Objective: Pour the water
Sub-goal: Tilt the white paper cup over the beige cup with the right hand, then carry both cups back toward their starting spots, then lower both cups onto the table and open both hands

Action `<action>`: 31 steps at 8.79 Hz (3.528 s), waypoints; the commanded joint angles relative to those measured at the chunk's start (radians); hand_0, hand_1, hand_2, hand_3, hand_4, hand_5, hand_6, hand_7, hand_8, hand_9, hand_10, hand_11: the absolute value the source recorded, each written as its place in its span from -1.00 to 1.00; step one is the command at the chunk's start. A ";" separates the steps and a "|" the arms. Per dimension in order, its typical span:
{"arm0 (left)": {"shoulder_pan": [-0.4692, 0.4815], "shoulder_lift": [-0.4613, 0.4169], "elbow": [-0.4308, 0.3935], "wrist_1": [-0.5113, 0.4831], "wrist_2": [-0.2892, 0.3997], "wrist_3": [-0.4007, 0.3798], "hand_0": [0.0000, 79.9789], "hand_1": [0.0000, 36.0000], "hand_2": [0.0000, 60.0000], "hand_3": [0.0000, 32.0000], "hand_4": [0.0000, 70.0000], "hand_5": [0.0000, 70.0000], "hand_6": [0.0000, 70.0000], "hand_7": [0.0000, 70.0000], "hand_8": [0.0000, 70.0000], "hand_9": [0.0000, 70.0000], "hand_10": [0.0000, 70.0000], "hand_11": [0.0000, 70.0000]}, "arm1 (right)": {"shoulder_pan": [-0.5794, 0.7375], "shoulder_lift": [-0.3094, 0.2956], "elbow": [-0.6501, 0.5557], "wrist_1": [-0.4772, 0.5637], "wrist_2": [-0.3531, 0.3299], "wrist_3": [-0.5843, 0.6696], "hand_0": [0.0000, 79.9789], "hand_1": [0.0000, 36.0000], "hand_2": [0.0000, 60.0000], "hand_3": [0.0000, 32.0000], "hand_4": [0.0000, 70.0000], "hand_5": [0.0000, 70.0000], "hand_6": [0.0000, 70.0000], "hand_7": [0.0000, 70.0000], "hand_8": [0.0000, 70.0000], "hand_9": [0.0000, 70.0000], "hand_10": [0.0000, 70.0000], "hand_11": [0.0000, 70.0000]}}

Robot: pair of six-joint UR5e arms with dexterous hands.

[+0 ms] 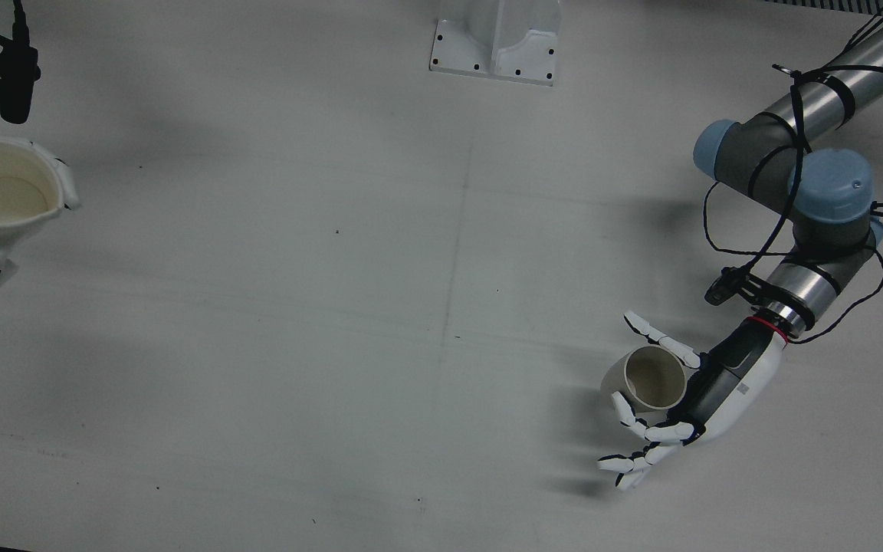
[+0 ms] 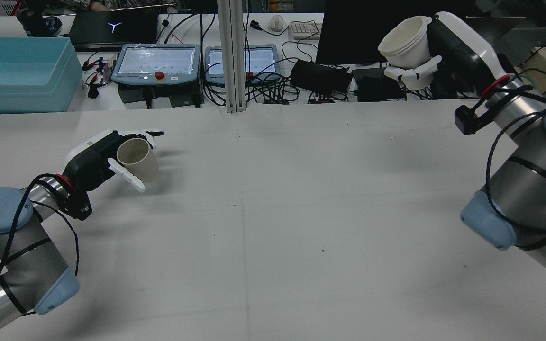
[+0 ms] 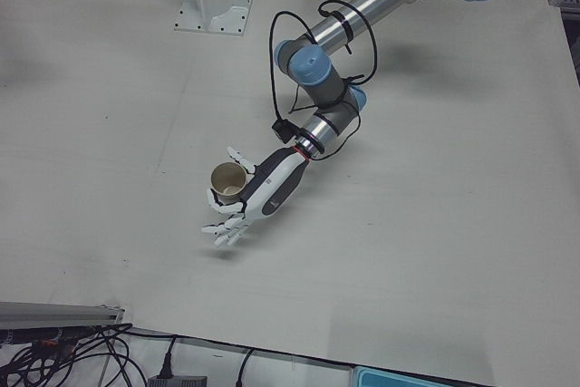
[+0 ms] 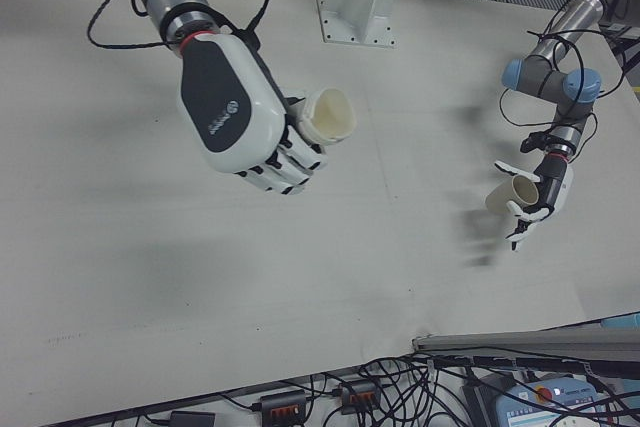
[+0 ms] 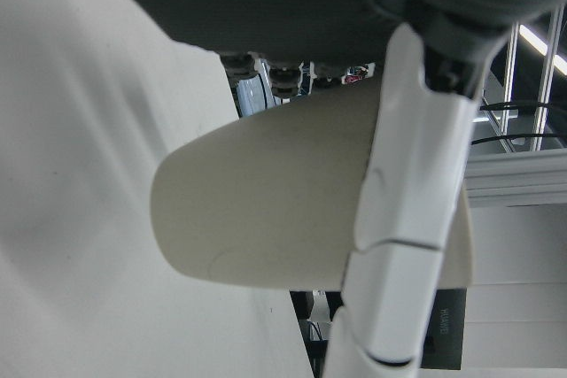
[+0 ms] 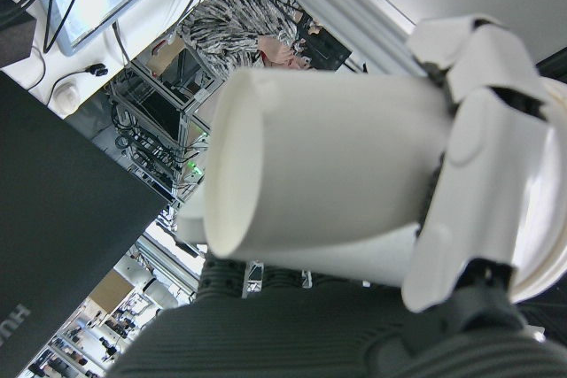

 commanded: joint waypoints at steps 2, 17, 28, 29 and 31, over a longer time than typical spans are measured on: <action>0.048 -0.115 0.001 0.099 0.000 0.034 1.00 -0.01 -1.00 -1.00 0.48 1.00 -0.67 -0.39 -0.79 -0.89 -1.00 -0.95 | -0.263 0.282 -0.131 -0.140 0.171 -0.134 1.00 1.00 1.00 -1.00 1.00 1.00 1.00 1.00 0.17 0.54 0.53 1.00; -0.090 0.075 -0.021 -0.030 0.002 -0.052 1.00 -0.16 -1.00 -1.00 0.43 1.00 -0.69 -0.41 -0.81 -0.89 -0.99 -0.94 | 0.229 -0.186 0.003 -0.035 -0.029 0.239 0.27 0.04 0.46 -1.00 -0.15 1.00 0.48 0.93 0.10 0.51 1.00 1.00; -0.205 0.391 0.025 -0.312 0.043 -0.045 1.00 -0.31 -1.00 -1.00 0.35 1.00 -0.69 -0.39 -0.81 -0.88 -0.98 -0.93 | 0.144 -0.136 -1.257 1.001 0.087 0.364 0.25 -0.34 -0.96 -1.00 -0.35 -0.45 -0.44 -0.43 -0.71 -0.67 -0.40 -0.10; -0.204 0.402 0.047 -0.337 0.043 -0.042 1.00 -0.34 -1.00 -1.00 0.33 1.00 -0.70 -0.40 -0.81 -0.88 -0.98 -0.93 | 0.124 -0.138 -1.255 1.001 0.087 0.416 0.19 -0.65 -1.00 -1.00 -0.83 -0.98 -0.96 -1.00 -1.00 -1.00 -1.00 -1.00; -0.205 0.406 0.090 -0.370 0.041 -0.011 0.99 -0.40 -1.00 -1.00 0.34 1.00 -0.70 -0.39 -0.81 -0.87 -0.98 -0.93 | 0.124 -0.142 -1.203 1.001 0.082 0.499 0.12 -0.85 -1.00 1.00 -1.00 -1.00 -1.00 -1.00 -1.00 -1.00 -1.00 -1.00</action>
